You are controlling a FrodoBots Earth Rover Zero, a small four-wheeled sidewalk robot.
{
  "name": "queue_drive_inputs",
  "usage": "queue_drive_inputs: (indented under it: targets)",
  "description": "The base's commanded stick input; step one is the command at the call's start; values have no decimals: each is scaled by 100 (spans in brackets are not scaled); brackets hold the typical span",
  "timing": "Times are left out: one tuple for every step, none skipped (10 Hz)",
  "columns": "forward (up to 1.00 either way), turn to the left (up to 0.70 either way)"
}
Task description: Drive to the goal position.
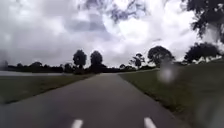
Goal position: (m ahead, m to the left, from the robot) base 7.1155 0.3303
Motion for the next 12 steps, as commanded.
queue_drive_inputs:
  targets:
    - [85, 0]
    - [85, 0]
    - [85, 0]
    - [85, 0]
    - [85, 0]
    - [85, 0]
    - [85, 0]
    - [85, 0]
    - [85, 0]
    - [85, 0]
    - [85, 0]
    - [85, 0]
